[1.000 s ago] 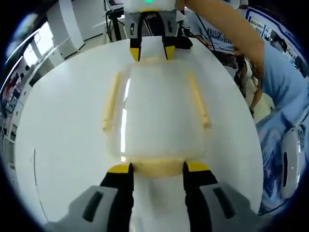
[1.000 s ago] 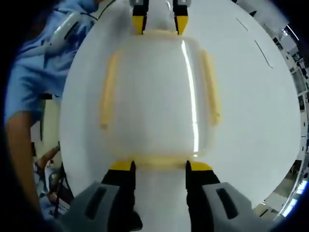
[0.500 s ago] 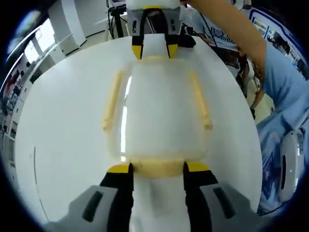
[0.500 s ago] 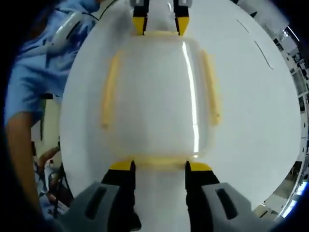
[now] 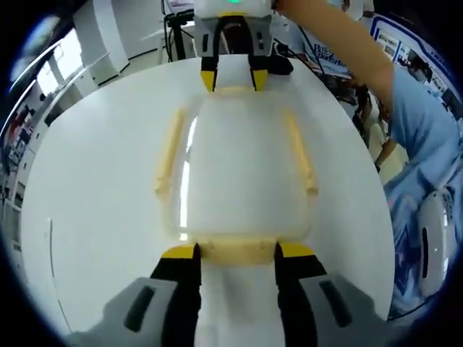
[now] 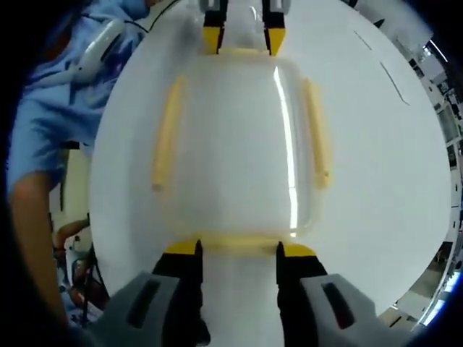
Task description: Snap each plastic latch of the storage box into its locked position after aligning the lid with the box until every specified latch is closed and the lid sits flush.
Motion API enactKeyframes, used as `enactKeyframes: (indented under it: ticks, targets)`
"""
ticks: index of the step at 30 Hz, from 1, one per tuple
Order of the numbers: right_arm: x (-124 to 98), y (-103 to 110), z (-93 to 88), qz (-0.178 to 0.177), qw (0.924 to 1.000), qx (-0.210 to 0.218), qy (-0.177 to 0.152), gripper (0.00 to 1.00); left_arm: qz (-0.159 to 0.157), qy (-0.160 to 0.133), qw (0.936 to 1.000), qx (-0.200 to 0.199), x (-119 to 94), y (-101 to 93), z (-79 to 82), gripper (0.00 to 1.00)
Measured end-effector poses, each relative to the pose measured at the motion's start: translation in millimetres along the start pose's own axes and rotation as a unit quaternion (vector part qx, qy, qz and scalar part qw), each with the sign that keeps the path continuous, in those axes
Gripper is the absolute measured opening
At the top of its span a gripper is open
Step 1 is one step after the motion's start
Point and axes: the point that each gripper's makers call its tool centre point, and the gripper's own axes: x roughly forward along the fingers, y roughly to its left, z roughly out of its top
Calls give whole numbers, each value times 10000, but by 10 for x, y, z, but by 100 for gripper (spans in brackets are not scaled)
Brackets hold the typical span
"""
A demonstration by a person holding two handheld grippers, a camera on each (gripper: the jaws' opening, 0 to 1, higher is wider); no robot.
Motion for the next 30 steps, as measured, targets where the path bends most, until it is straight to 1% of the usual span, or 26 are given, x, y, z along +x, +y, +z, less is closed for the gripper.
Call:
enactKeyframes:
  ticks: [13,21,30]
  targets:
    - [-7,9,25,-19,10000,46,-18,39,-44,25,10000,7,-29,-2,-7,39]
    - [-15,9,28,-43,9999,84,55,38,-81,86,9999,48,-40,-7,-12,39]
    - [-20,38,49,-56,9997,145,-172,38,-155,158,9997,107,-49,-11,-27,38]
